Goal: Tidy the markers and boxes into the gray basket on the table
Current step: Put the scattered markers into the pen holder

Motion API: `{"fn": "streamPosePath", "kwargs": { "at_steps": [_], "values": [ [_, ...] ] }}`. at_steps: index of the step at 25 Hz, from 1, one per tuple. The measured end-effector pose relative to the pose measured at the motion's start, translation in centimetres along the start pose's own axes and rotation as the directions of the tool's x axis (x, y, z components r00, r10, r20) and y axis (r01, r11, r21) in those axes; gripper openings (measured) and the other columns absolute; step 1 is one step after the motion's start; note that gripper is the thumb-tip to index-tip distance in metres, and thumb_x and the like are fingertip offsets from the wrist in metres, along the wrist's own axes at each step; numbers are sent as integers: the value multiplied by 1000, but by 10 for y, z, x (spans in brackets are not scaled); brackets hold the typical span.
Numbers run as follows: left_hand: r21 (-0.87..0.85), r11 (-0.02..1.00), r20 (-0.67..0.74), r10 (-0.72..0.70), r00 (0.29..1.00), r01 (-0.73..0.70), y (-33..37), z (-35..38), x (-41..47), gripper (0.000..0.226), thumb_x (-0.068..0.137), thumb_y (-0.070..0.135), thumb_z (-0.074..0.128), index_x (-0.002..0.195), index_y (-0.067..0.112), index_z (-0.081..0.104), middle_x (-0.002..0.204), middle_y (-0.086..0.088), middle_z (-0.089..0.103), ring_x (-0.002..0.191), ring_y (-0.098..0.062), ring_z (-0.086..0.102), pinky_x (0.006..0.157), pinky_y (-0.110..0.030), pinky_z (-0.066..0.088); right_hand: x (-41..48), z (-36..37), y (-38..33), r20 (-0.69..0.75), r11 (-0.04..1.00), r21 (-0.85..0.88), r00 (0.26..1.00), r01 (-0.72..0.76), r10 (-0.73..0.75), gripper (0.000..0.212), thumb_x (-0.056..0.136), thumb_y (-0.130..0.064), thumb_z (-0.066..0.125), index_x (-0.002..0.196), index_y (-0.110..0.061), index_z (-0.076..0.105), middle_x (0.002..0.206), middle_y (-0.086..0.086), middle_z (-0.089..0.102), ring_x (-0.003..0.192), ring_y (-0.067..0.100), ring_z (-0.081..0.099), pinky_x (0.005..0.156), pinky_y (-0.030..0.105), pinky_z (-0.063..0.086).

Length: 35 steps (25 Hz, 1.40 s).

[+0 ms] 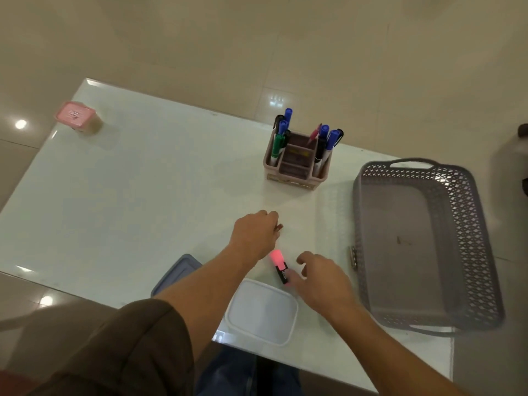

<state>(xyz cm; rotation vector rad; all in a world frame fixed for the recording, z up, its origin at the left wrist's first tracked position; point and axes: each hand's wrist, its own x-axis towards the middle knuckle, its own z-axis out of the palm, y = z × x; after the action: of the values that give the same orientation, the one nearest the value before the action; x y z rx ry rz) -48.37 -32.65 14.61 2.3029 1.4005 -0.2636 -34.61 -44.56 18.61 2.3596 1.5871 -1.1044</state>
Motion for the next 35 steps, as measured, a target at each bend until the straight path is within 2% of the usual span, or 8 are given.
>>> {"fn": "streamPosePath", "kwargs": {
  "at_steps": [6, 9, 13, 16, 20, 23, 31, 35],
  "values": [
    [-147, 972, 24, -180, 983, 182, -5, 0, -2, 23, 99, 40, 54, 106, 19, 60, 103, -3, 64, 89, -26, 62, 72, -35, 46, 19, 0, -15, 113, 993, -99, 992, 60, -49, 25, 80, -41, 64, 89, -19, 55, 81, -2, 60, 71, 22, 58, 58, 30, 41],
    [-217, 948, 56, -226, 972, 233, -7, 0, -1, 21, 98, 38, 55, 106, 20, 61, 105, -3, 63, 91, -26, 62, 72, -34, 44, 16, -20, -3, 18, 956, 294, 1000, -23, 19, 19, 76, -34, 73, 89, -24, 63, 79, -4, 68, 69, 18, 66, 56, 32, 51],
    [-180, 962, 70, -196, 978, 205, -6, 1, -6, 21, 100, 37, 54, 111, 20, 59, 109, -3, 58, 94, -26, 61, 73, -33, 43, 8, -48, 16, -6, 597, 800, 995, -54, 97, 16, 84, -9, 78, 97, -17, 70, 82, 9, 71, 64, 13, 62, 55, 31, 50],
    [-107, 982, 44, -152, 987, 156, -3, 6, -10, 21, 101, 34, 54, 113, 18, 57, 111, -4, 55, 93, -27, 62, 73, -36, 48, 9, -65, 15, -358, 740, 641, 932, 202, 56, 20, 85, -11, 78, 99, -25, 75, 82, -5, 70, 67, 4, 59, 65, 24, 49],
    [-97, 983, 52, -149, 987, 153, -3, 7, -7, 20, 101, 32, 54, 114, 17, 55, 112, -4, 54, 92, -27, 62, 71, -36, 49, 35, -116, -15, -690, 912, 93, 686, 400, -230, 27, 92, -19, 72, 119, -19, 72, 90, -7, 62, 69, 6, 50, 67, 10, 36],
    [-99, 984, 64, -142, 988, 148, -4, 7, -5, 21, 101, 32, 54, 115, 16, 54, 113, -5, 53, 94, -28, 63, 74, -38, 50, 74, -151, -44, -676, 927, -136, 651, 348, -344, 18, 94, -24, 69, 109, -15, 70, 92, 1, 70, 68, 16, 50, 66, 26, 36],
    [-74, 991, 51, -106, 993, 109, -8, 9, 0, 21, 100, 30, 57, 115, 15, 54, 111, -5, 54, 89, -27, 65, 70, -37, 51, 137, -138, -72, -413, 884, -433, 833, 176, -369, 14, 97, -16, 58, 104, -9, 67, 89, 13, 68, 74, 31, 63, 65, 40, 54],
    [-69, 992, 58, -98, 993, 102, -10, 7, 0, 23, 99, 30, 58, 116, 14, 56, 113, -5, 56, 94, -28, 64, 71, -36, 47, 123, -132, -64, -571, 900, -345, 702, 265, -425, 17, 96, -22, 61, 103, -10, 69, 93, 10, 68, 74, 33, 64, 62, 36, 49]
  ]
}}
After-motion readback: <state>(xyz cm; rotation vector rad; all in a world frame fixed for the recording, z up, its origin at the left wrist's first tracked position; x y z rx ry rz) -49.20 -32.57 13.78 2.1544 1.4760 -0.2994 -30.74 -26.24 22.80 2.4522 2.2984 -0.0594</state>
